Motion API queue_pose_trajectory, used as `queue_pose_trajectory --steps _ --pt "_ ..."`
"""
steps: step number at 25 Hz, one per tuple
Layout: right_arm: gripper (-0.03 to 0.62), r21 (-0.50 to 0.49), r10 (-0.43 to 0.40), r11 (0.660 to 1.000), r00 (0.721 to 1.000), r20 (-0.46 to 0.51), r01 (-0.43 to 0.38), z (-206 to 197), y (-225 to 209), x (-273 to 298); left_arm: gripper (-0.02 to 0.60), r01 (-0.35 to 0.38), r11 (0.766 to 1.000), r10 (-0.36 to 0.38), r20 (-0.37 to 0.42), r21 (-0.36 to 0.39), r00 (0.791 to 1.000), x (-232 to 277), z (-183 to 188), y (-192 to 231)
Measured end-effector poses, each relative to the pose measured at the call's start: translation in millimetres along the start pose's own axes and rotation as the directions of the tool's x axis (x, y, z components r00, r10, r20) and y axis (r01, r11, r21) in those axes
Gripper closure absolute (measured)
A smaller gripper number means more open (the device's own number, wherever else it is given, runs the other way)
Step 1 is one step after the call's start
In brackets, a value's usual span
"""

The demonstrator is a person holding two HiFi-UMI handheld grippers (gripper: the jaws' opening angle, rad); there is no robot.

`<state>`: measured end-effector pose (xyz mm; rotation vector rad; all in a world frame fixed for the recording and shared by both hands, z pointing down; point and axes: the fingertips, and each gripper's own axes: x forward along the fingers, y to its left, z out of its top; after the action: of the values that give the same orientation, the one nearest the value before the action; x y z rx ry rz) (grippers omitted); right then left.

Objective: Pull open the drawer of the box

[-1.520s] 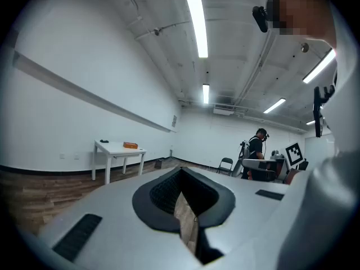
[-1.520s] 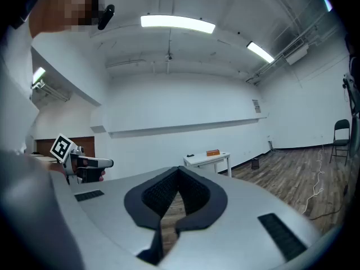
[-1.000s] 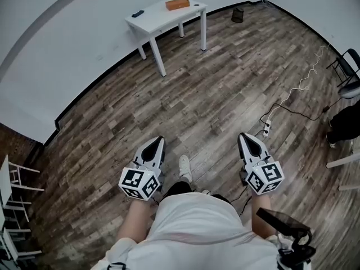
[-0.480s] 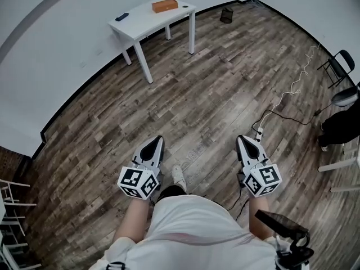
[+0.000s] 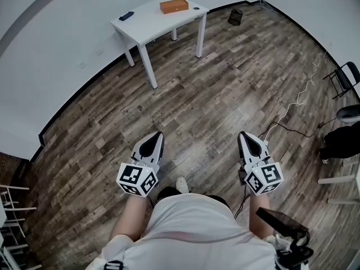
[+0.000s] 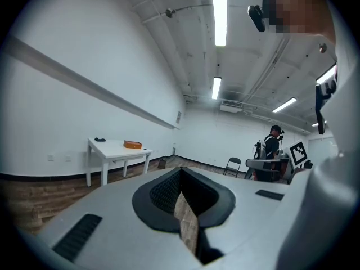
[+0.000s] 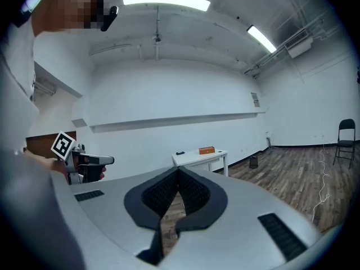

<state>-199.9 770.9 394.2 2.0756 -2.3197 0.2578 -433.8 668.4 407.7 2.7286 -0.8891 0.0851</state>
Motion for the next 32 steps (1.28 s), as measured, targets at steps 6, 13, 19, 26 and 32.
queue_pose_trajectory --steps 6,13,19,26,32 --pt "0.595 -0.005 0.002 1.000 1.000 -0.025 -0.002 1 2 47 0.571 0.004 1.000 -0.004 -0.014 -0.009 1.000 27 8 42" --pt "0.595 0.011 0.021 1.000 0.999 -0.045 -0.021 -4 -19 85 0.571 -0.007 1.000 0.007 0.002 0.005 1.000 60 9 56" --pt "0.595 0.021 0.069 0.997 0.997 -0.033 -0.068 3 -60 139 0.571 -0.045 0.999 0.044 0.011 0.015 0.999 113 22 70" --pt "0.595 0.015 0.086 0.996 0.996 -0.012 -0.086 26 -148 196 0.571 -0.063 0.998 0.062 0.031 0.029 0.998 214 45 70" --pt "0.595 0.023 0.104 0.994 0.995 -0.009 -0.103 42 -228 240 0.571 -0.080 0.996 0.079 0.019 0.028 0.997 301 57 65"
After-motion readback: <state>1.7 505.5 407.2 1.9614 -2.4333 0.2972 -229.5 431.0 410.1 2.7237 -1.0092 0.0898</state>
